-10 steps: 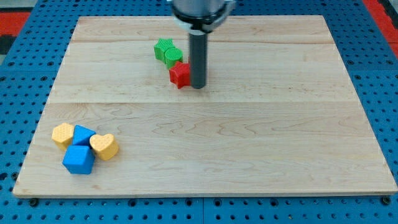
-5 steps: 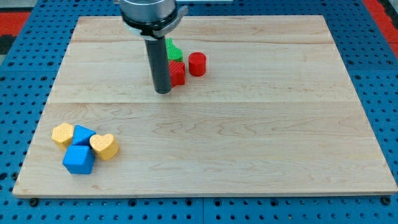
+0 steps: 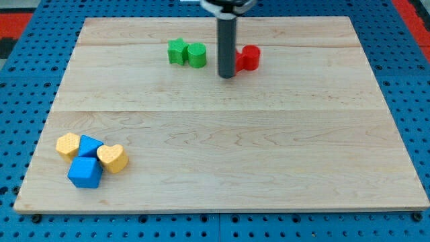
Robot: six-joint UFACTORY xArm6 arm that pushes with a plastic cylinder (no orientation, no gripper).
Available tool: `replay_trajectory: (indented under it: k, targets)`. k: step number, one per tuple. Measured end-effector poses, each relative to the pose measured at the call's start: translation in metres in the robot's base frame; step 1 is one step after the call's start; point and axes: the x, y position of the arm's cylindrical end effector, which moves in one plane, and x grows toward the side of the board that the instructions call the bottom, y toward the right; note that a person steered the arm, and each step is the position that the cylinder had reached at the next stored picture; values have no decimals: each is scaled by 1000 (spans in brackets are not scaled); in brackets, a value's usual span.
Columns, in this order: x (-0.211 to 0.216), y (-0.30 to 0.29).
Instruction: Push the red blocks towards the top right of the board
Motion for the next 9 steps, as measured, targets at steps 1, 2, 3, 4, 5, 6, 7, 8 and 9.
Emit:
replay_trajectory:
  k: [1, 2, 3, 4, 5, 6, 7, 8, 9]
  targets:
    - [-39, 31]
    - [-55, 33]
    - [-55, 49]
    - [-41, 53]
    - [-72, 76]
    - [-80, 110]
    - [-57, 62]
    - [-56, -37]
    - [-49, -72]
